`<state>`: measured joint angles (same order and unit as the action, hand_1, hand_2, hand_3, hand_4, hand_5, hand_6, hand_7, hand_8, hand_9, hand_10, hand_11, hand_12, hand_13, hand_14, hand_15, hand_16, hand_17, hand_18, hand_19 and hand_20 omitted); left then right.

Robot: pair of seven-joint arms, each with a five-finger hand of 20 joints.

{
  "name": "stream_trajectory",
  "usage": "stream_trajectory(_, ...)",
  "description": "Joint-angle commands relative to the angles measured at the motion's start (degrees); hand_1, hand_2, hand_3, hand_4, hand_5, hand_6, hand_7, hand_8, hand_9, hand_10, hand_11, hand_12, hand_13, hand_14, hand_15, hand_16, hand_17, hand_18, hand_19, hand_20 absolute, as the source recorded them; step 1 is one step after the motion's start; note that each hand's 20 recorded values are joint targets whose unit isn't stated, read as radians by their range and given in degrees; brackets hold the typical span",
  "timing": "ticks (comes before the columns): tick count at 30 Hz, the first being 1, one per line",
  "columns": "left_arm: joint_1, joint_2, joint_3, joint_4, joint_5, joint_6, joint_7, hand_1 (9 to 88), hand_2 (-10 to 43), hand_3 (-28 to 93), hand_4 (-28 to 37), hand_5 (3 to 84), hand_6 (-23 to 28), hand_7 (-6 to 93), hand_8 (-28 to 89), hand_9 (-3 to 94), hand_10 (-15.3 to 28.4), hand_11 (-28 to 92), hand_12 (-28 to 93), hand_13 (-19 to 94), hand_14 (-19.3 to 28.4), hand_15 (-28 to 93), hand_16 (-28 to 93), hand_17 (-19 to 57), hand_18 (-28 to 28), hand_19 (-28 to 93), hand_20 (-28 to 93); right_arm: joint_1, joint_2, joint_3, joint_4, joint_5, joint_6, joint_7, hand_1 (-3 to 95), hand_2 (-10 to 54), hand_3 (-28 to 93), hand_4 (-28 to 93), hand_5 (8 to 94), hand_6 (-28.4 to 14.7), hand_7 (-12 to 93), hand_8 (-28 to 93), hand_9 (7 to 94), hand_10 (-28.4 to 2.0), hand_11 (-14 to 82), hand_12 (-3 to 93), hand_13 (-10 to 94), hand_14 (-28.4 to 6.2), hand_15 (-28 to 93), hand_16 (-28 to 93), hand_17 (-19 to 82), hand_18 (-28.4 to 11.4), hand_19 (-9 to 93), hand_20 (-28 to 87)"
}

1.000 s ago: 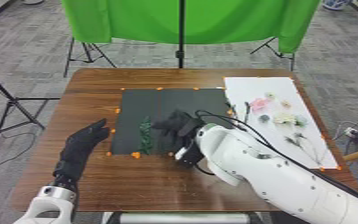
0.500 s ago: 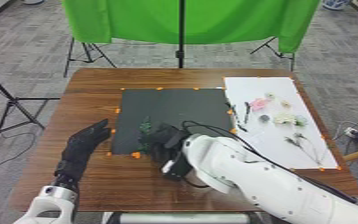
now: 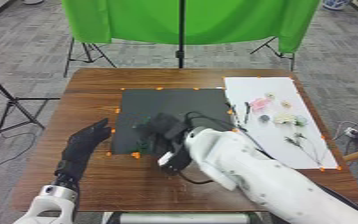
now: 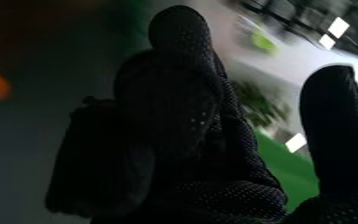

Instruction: Arrange flowers

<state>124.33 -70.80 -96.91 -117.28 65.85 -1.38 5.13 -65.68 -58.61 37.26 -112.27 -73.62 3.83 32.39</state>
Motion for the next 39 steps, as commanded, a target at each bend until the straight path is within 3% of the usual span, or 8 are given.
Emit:
stream_trajectory(1,1.15,-0.47,0.63,0.4,-0.49,2.55,2.42,23.0,-2.2,64,-24.5,43.3,5.1,5.3,-4,41.9,13.1,13,16,29,16.6,17,5,-0.1,14.3,6,19,-18.95,15.51,26.81,-12.99,-17.59,7.35,-1.46,30.5,-1.2,59,-10,71.4,-6.0,11,-5,84.6,-15.7,29.3,26.2,93,-5.7,49,32,69,-8.2,93,35)
stream_trajectory(4,1.0,-0.17,0.85,0.47,-0.34,3.56,3.75,23.8,-2.8,65,-23.8,43.7,4.9,5.8,-4,42.4,13.1,13,16,30,16.6,18,5,0.1,14.4,7,19,-28.53,19.2,37.44,-14.36,-32.05,6.84,2.6,33.2,-4.4,60,-10,70.1,-5.3,12,-5,78.8,-16.7,25.9,25.6,89,-6.4,50,34,65,-9.8,93,39)
stream_trajectory(10,0.98,-0.26,0.75,0.4,-0.16,3.27,3.36,25.8,-4.2,65,-22.1,44.0,4.7,6.8,-4,42.9,13.0,15,16,30,16.6,19,5,0.5,14.2,7,19,-45.67,22.31,52.63,-13.39,-47.0,0.02,8.16,35.9,-9.4,61,-11,65.3,-4.8,11,-5,69.4,-17.4,18.0,24.0,85,-6.8,52,32,61,-11.1,93,42)
stream_trajectory(22,0.74,-0.36,0.64,0.31,0.57,2.09,2.67,26.5,-4.5,64,-21.1,44.1,4.7,7.0,-5,42.8,12.7,15,15,30,16.5,19,5,0.6,14.2,6,19,-53.35,21.81,54.84,-5.24,-52.07,-3.15,9.88,34.5,-9.5,58,-20,59.0,-5.5,10,-4,62.0,-17.6,14.3,23.1,82,-7.5,54,31,58,-12.5,93,43)
stream_trajectory(29,1.02,-0.47,0.5,0.07,0.72,1.88,1.74,26.7,-4.5,64,-20.8,44.0,4.7,7.0,-5,42.6,12.8,15,15,30,16.5,19,4,0.6,14.2,6,19,-52.35,21.49,51.39,-1.76,-53.46,-0.04,10.58,35.9,-9.5,57,-24,63.6,-5.5,11,-5,68.0,-17.0,17.9,23.1,85,-6.5,55,30,61,-11.1,93,42)
stream_trajectory(33,1.11,-0.59,0.47,0.01,0.66,2.01,1.64,26.7,-4.3,64,-20.8,43.9,4.8,6.8,-5,42.6,12.9,15,15,30,16.5,19,4,0.5,14.2,6,19,-51.87,21.6,48.9,0.02,-56.66,7.57,10.73,43.5,-9.5,58,-24,70.3,-3.8,15,-6,75.6,-14.5,21.9,22.9,88,-5.0,55,31,63,-10.1,93,43)
stream_trajectory(36,1.41,-0.71,0.44,-0.08,0.54,2.21,1.74,26.7,-4.2,64,-20.8,44.0,4.8,6.7,-5,42.5,12.8,15,15,30,16.5,19,4,0.5,14.3,6,19,-51.98,21.56,48.72,-0.84,-57.64,11.6,9.96,56.9,-9.5,51,-19,78.5,-2.0,17,13,84.6,-12.4,24.2,28.8,91,-3.6,53,32,66,-9.1,93,44)
stream_trajectory(39,1.38,-0.75,0.52,-0.1,0.56,2.02,1.5,26.7,-3.9,64,-20.9,43.9,4.8,6.7,-5,42.5,12.9,15,15,30,16.6,19,4,0.5,14.3,6,19,-52.36,20.95,50.33,-4.55,-56.74,12.78,9.64,61.4,-9.5,52,-19,82.3,-1.2,18,18,89.4,-11.4,27.9,31.1,93,-2.6,54,31,69,-8.4,93,45)
